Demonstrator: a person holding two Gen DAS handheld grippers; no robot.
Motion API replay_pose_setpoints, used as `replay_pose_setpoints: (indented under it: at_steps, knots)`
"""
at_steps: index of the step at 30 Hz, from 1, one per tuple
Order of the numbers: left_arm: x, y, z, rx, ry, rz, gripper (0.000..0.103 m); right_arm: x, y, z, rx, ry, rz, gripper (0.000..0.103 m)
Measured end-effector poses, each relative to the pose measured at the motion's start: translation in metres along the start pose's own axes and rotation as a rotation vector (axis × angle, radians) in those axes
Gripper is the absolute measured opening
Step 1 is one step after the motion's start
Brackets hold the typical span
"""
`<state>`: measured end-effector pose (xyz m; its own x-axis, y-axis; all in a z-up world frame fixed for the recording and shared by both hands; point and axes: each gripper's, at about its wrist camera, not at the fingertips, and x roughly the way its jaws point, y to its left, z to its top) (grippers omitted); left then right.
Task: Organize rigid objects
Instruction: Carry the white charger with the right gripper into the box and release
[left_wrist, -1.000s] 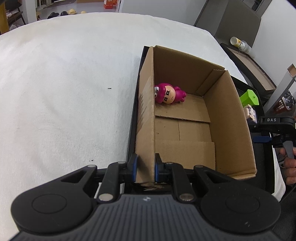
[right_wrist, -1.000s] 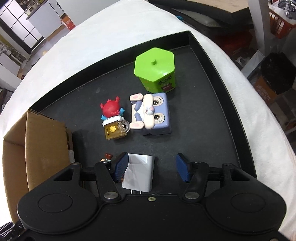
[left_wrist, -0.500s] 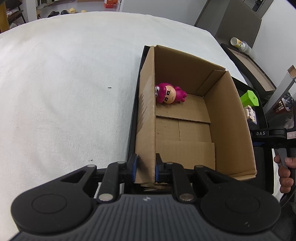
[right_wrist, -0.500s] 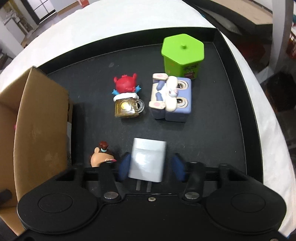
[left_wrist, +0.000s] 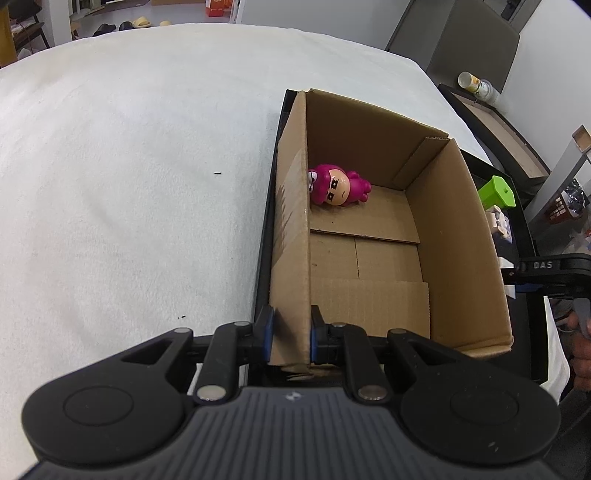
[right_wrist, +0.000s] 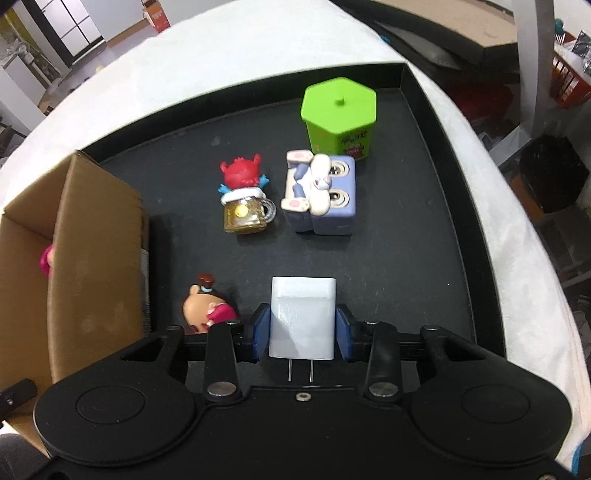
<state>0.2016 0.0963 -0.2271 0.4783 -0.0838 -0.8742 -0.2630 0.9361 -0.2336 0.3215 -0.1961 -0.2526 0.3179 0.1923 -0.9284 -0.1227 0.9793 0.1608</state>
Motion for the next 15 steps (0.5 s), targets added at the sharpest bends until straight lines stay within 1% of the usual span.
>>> replay_pose_setpoints:
  at_steps: [6,9,12,15]
  knots:
    - [-0.001,0.0,-0.001,0.007,-0.004,0.0,0.016,-0.02,0.005,-0.002,-0.007,-0.043,0.026,0.037]
    - [-0.001,0.002,0.0,-0.005,0.0,-0.007,0.016,-0.03,0.009,-0.002,-0.007,-0.047,0.045,0.037]
    - [-0.002,0.005,0.0,-0.014,0.003,-0.013,0.016,-0.041,0.016,-0.001,-0.025,-0.057,0.056,0.037]
    - [-0.002,0.005,0.002,-0.013,0.002,-0.01,0.016,-0.052,0.028,0.002,-0.07,-0.073,0.069,0.037]
